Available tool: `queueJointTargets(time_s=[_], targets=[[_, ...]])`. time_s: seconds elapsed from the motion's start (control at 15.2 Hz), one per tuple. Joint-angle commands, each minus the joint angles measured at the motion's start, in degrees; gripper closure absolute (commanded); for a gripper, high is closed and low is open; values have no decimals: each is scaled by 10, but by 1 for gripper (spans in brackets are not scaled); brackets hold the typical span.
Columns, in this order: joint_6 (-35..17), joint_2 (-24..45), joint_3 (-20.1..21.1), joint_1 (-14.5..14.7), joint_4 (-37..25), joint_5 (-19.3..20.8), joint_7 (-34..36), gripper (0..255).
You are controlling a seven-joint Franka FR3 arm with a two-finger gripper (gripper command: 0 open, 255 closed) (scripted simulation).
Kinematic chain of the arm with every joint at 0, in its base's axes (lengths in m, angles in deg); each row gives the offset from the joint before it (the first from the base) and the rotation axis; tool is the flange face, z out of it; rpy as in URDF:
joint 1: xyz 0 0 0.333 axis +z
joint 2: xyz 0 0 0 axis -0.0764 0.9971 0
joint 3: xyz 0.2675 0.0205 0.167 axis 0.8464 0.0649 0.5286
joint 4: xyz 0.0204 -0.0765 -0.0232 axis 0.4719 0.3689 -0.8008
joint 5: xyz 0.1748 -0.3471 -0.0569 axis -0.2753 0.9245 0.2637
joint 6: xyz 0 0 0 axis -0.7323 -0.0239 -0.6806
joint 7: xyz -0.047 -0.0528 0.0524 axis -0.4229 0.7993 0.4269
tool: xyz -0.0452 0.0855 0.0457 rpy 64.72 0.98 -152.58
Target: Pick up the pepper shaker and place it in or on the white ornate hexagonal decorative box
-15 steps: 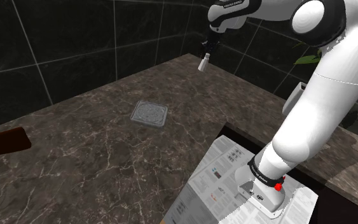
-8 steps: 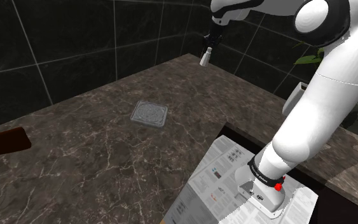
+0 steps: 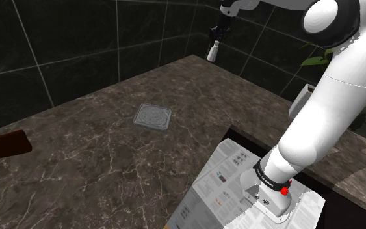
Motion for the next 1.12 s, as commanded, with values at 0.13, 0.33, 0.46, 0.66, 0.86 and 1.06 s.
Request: queueJointTargets(time_s=[0.13,0.33,0.46,0.66,0.86,1.06], targets=[[6,-33,7,17,27,14,26,255],[1,-76,21,40,76,32,67,255],[0,-101,32,54,104,42,94,255],[1,-136,50,74,140,55,136,255],[5,-166,71,92,170,65,178,255],[11,-192,93,109,193,71,219,255]])
